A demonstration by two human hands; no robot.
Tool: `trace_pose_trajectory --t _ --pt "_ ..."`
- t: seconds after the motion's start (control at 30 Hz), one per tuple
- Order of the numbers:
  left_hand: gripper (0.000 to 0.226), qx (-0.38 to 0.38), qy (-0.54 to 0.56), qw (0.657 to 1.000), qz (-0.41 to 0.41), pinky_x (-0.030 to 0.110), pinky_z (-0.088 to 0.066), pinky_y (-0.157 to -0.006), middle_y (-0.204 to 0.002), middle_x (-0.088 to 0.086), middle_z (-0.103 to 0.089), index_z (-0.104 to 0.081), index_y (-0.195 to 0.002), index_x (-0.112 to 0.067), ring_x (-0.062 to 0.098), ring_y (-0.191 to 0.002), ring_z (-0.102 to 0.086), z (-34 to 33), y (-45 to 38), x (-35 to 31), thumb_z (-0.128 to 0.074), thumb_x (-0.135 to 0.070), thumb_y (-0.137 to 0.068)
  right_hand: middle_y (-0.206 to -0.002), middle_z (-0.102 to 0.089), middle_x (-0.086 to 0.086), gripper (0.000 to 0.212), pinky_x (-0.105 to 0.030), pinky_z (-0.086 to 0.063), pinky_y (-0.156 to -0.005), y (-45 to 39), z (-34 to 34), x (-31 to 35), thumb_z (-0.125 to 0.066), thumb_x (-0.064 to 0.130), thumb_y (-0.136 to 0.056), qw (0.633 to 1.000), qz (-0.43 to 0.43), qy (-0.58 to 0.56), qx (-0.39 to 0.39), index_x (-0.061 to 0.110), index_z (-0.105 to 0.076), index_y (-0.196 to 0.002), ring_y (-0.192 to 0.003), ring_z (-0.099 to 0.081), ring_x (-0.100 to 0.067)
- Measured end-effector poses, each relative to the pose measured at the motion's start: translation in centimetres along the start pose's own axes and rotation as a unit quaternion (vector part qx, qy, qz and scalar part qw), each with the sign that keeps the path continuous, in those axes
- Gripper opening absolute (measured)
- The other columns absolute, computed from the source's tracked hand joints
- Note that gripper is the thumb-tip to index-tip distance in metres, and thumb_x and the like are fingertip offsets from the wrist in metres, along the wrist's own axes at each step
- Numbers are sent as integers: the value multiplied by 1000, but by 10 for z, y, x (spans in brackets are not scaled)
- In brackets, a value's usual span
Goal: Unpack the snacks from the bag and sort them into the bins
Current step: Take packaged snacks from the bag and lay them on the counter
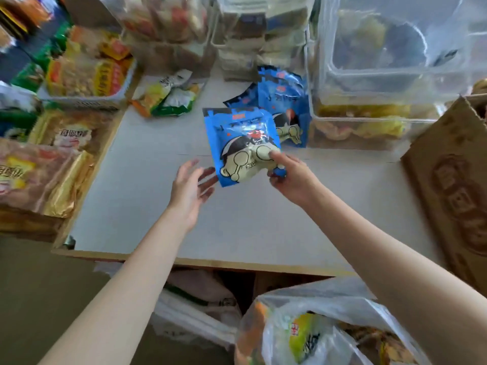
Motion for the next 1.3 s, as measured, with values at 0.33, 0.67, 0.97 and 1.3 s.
trace_pose_trajectory --t 0.33,0.67,0.97,1.3 --pt "34 -25 -150 985 -84 21 -44 -66 -93 1 -66 -56 -102 -32 11 -74 -63 49 -33 -5 -38 -3 -97 -141 -43 -13 44 -2 -43 -62 -105 -29 98 -47 13 -98 975 99 -66 -189 3 -36 -140 -117 -49 -26" --pt "43 63 -258 957 -115 20 -43 -65 -84 -3 -65 -58 -94 -33 -1 -62 -62 16 4 19 -37 4 -92 -115 -57 -22 39 -29 -55 -75 -37 22 60 -37 -9 -95 994 36 -59 -90 -1 -38 -134 -92 -62 -28" --pt "41 145 -329 920 -154 10 -40 -56 -82 -3 -64 -55 -93 -33 -4 -58 -60 -21 76 49 -39 5 -93 -98 -61 -18 30 -26 -58 -64 79 97 33 -45 -5 -93 998 -20 -11 -59 0 -45 -122 -84 -63 -25" --pt "26 201 -516 712 -431 24 -43 -90 -101 -11 -66 -66 -110 -18 6 -100 -62 -57 233 74 -51 -10 -90 -90 -67 -7 22 -26 -55 -70 226 124 13 -52 -3 -91 919 146 359 72 4 -54 -112 -69 -65 -14"
Point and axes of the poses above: each hand's wrist, its own y-axis away from the middle knuckle, its own z-axis out of the back of the hand, x = y × z, the point moved 7 cm from there along -y, towards the middle knuckle
